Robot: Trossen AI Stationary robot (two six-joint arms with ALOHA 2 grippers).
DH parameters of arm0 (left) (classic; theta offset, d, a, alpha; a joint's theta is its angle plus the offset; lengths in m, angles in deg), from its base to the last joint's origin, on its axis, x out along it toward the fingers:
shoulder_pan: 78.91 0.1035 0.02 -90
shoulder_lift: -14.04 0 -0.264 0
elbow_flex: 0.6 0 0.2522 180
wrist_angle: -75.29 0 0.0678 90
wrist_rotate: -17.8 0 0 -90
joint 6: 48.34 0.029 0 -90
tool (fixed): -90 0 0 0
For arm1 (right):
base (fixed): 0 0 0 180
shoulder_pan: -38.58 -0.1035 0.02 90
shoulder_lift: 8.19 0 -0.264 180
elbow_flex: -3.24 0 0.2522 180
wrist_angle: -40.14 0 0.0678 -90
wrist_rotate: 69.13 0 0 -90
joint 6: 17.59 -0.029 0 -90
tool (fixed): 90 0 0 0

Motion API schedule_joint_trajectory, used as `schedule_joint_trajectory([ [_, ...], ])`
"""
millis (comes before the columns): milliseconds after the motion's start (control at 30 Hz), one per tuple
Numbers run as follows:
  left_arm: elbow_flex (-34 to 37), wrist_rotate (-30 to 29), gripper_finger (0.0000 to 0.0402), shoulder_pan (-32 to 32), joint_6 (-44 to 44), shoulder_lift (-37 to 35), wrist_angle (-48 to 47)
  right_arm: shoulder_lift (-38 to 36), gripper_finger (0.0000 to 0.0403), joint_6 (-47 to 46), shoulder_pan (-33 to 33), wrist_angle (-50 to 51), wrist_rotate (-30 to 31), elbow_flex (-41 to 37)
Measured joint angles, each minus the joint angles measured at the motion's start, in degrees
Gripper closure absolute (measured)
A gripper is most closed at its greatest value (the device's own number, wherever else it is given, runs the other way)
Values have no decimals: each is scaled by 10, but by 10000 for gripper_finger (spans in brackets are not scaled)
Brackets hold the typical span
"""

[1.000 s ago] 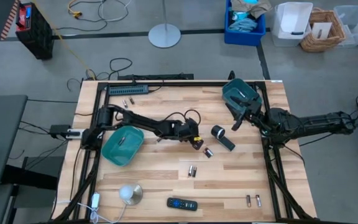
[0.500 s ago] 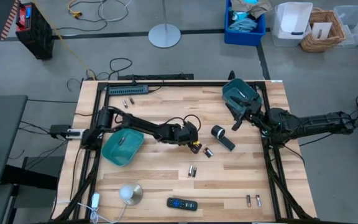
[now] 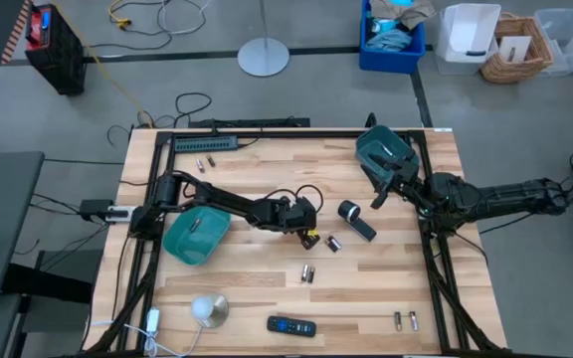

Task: Sort batteries
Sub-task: Put the silver battery into the blue bin

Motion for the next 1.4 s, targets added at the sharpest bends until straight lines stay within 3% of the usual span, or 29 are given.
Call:
schedule_joint_trajectory([
  [433, -1, 25, 362, 22, 18, 34, 1, 0, 211, 0, 0, 0, 0, 0],
  [733, 1, 27, 362, 27, 71, 32, 92, 0, 211, 0, 0, 0, 0, 0],
  [1100, -44, -31, 362, 39, 160, -15, 89, 0, 211, 2, -6, 0, 0, 0],
  [1267, -67, -25, 362, 56, 203, -14, 100, 0, 211, 16, -21, -13, 0, 0],
  [1400, -85, 18, 362, 79, 231, -19, 178, 0, 211, 30, -36, -31, 0, 0],
])
